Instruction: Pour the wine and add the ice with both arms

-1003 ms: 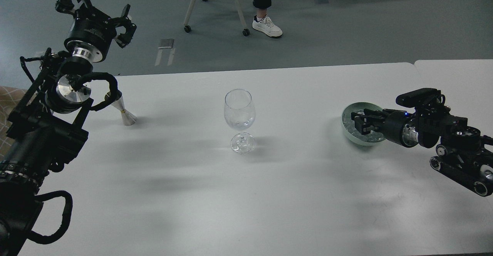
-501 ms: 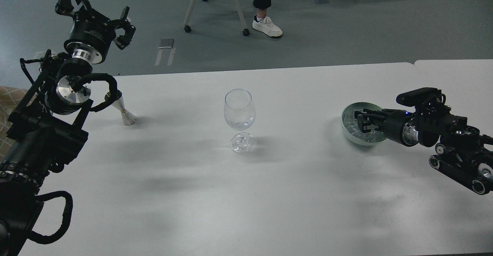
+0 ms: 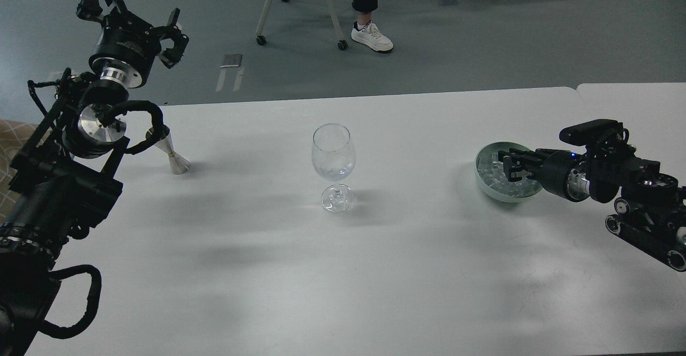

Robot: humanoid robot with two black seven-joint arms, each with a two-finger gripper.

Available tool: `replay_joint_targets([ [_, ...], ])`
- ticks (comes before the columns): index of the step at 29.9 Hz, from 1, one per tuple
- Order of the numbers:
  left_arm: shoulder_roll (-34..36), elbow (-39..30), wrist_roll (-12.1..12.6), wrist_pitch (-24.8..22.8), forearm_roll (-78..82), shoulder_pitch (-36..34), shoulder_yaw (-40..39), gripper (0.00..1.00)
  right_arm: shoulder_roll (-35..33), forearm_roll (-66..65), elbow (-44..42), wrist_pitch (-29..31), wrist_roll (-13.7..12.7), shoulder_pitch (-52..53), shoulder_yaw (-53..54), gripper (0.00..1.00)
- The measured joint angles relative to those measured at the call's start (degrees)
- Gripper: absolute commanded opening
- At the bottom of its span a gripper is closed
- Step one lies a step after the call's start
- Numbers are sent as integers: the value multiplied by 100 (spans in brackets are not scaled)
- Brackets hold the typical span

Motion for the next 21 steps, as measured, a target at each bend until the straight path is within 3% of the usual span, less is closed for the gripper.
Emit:
replay_joint_targets([
  [11, 13, 0, 26, 6, -1, -54, 1, 97, -720, 936, 1235, -184, 48, -53, 1022, 0],
  [21, 100, 0, 45, 9, 0, -65, 12, 97, -246, 950, 2458, -158, -40, 225, 1601, 0],
])
